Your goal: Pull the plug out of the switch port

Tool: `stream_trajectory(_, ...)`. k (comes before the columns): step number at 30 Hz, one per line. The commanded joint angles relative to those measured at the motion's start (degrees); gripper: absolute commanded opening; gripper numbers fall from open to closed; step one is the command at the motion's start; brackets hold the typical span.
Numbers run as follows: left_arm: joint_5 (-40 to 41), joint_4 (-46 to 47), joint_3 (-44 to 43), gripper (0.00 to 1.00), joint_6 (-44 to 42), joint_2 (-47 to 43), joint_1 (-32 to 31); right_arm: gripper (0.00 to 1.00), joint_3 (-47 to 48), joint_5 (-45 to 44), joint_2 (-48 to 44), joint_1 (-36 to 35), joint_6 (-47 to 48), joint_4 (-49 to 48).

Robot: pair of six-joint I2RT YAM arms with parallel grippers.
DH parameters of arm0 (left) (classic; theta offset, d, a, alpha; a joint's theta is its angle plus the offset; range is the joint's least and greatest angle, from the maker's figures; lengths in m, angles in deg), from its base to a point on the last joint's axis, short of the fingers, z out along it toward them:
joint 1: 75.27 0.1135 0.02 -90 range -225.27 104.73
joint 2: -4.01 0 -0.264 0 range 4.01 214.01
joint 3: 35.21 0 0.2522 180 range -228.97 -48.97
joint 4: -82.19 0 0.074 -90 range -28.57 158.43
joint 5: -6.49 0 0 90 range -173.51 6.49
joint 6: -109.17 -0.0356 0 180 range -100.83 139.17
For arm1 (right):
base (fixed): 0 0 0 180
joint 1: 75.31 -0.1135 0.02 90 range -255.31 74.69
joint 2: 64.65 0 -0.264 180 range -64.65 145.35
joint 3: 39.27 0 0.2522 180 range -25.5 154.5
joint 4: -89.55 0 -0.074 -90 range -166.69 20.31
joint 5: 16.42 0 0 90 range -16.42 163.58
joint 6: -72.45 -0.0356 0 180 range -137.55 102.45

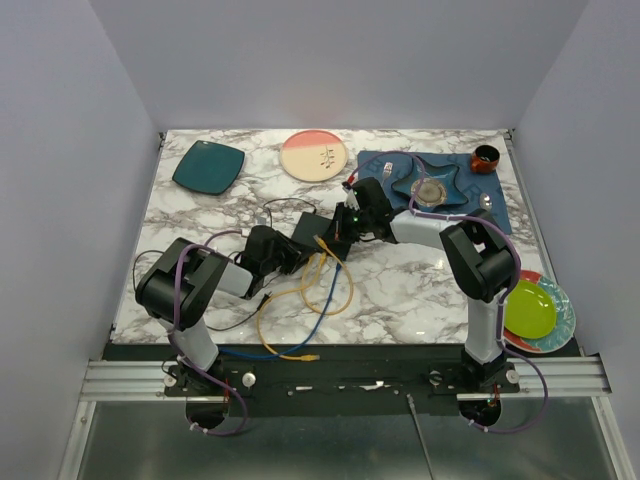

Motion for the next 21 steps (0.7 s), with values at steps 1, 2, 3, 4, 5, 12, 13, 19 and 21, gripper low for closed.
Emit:
stream_trajectory(1, 5.3, -7.6, 0.5, 0.28, -0.9, 1.9, 0.5, 0.01, -2.0, -0.4, 2.4, -0.2, 0.7, 3.0)
stream_trajectory(2, 5.3, -7.6, 0.5, 0.23, -0.6, 2.0, 0.5, 0.01, -2.0, -0.4, 2.4, -0.3, 0.7, 3.1)
stream_trajectory(3, 5.3, -7.7, 0.5, 0.21, -0.6, 2.0, 0.5, 0.01, -2.1, -0.4, 2.4, -0.2, 0.7, 3.0)
stream_trajectory(4, 5.3, -7.7, 0.5, 0.19, -0.5, 2.1, 0.5, 0.01, -2.1, -0.4, 2.4, -0.2, 0.7, 3.1)
stream_trajectory(5, 5.5, -7.6, 0.6, 0.15, -0.6, 2.2, 0.5, 0.01, -2.2, -0.4, 2.3, -0.2, 0.7, 3.1)
stream_trajectory(12, 5.8, -7.5, 1.4, 0.00, -0.8, 1.9, 0.5, 0.01, -4.1, -2.2, -0.6, -0.7, 1.3, 1.6)
stream_trajectory(13, 5.7, -7.4, 1.6, 0.00, -0.7, 1.9, 0.5, 0.01, -4.8, -2.6, -2.4, -1.1, 1.4, 1.6)
stream_trajectory(19, 5.7, -6.3, 2.7, 0.00, -0.6, 1.7, 0.6, 0.01, -6.6, -4.8, -5.7, -3.7, 2.4, 2.4)
stream_trajectory(21, 5.7, -6.2, 2.9, 0.00, -0.6, 1.6, 0.7, 0.01, -6.9, -5.1, -5.8, -4.2, 2.4, 2.4)
